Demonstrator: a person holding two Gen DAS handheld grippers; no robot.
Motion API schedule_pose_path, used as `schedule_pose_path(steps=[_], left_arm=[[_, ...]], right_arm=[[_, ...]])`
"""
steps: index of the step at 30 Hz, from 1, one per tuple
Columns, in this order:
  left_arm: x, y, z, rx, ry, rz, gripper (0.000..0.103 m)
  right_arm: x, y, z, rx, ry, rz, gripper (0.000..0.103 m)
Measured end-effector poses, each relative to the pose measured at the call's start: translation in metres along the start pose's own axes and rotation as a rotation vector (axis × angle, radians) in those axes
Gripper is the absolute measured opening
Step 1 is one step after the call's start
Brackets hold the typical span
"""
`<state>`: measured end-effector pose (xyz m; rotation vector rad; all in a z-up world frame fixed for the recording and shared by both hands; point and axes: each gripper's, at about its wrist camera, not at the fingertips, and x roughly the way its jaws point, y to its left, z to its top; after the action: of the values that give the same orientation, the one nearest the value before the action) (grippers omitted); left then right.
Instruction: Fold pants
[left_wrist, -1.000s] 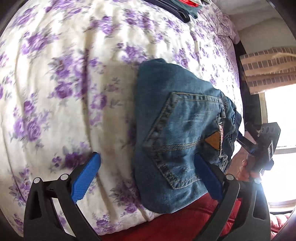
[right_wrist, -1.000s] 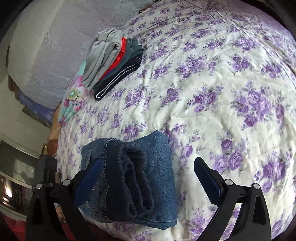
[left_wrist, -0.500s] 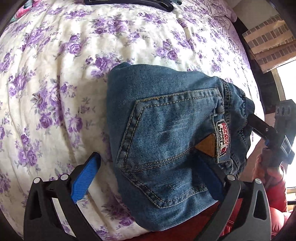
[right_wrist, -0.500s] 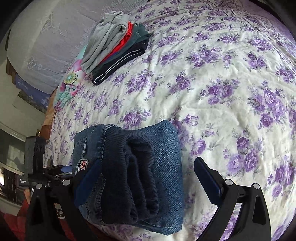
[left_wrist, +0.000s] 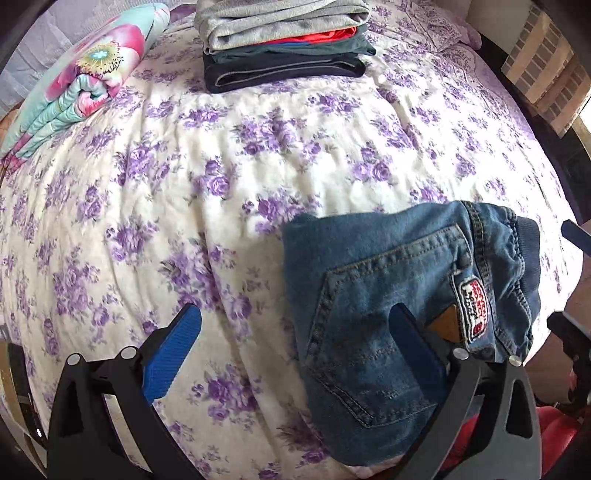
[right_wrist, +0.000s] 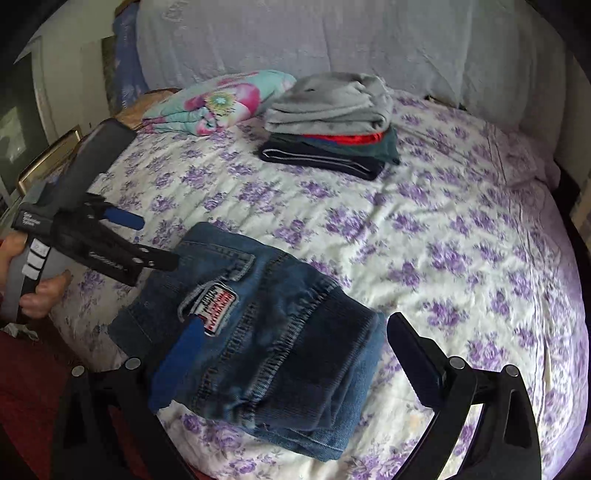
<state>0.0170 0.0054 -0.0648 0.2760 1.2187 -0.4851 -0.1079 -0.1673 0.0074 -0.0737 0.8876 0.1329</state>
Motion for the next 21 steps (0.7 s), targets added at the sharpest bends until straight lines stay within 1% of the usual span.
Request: schedule_pose_path(steps=[3, 7, 9, 11, 14, 17, 21], left_arm=[[0.005, 0.007, 0.010, -0.017, -0.003, 0.004, 0.099], [0.008, 0.009, 0.017, -0.024, -0.005, 0.009, 0.099], [0.008, 0.006, 0.018, -0.018, -0.012, 0.022, 0.099], [0.008, 0.005, 0.016, -0.009, -0.014, 0.032, 0.099], [0.008, 0.004, 0.016, -0.002, -0.012, 0.036, 0.099], [0.009, 0.004, 0.016, -0.005, -0.009, 0.036, 0.099], [0.010, 0.003, 0.017, 0.000, -0.012, 0.042, 0.099]], right_arm=[[0.007, 0.018, 0.008, -0.025, -0.001, 0.051, 0.100], [0.017, 0.042, 0.008, -0.050, 0.007, 0.063, 0.099], [0.019, 0.049, 0.005, -0.049, 0.016, 0.053, 0.100], [0.020, 0.052, 0.003, -0.045, 0.028, 0.048, 0.096], [0.018, 0.051, 0.000, -0.029, 0.030, 0.036, 0.094], [0.015, 0.049, -0.002, -0.017, 0.024, 0.027, 0.093], [0.016, 0.048, -0.005, -0.011, 0.037, 0.017, 0.093]])
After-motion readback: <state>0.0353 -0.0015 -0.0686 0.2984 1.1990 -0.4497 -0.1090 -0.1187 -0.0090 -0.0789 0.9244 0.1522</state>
